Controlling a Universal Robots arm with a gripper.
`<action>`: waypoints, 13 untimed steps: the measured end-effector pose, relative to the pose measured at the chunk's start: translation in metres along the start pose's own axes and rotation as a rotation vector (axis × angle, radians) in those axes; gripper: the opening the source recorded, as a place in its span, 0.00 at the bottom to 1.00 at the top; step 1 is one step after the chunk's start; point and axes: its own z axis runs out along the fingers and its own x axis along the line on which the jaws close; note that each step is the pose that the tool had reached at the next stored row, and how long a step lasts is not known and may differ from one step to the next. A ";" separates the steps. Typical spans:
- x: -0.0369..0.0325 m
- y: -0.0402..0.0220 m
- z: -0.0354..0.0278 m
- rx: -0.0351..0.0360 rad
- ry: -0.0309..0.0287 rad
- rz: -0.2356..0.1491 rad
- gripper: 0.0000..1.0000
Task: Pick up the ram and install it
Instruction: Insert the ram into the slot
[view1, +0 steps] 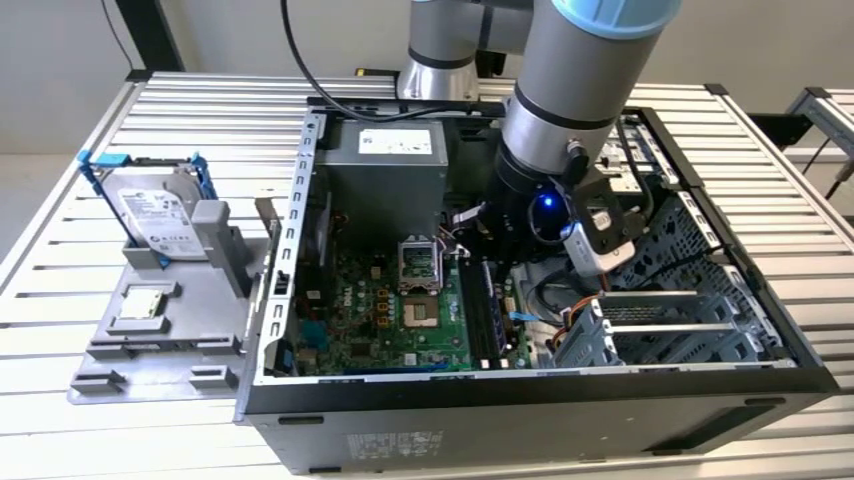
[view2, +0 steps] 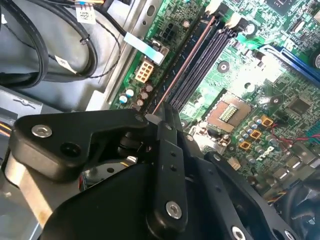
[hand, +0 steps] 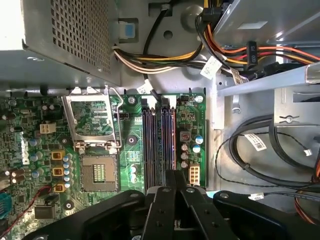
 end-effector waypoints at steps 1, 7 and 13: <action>0.0000 0.0000 0.0000 -0.0002 0.0000 0.000 0.00; -0.0001 0.0000 0.0000 -0.0010 0.0000 0.000 0.00; 0.0000 -0.0001 -0.0001 -0.0001 0.0004 -0.038 0.00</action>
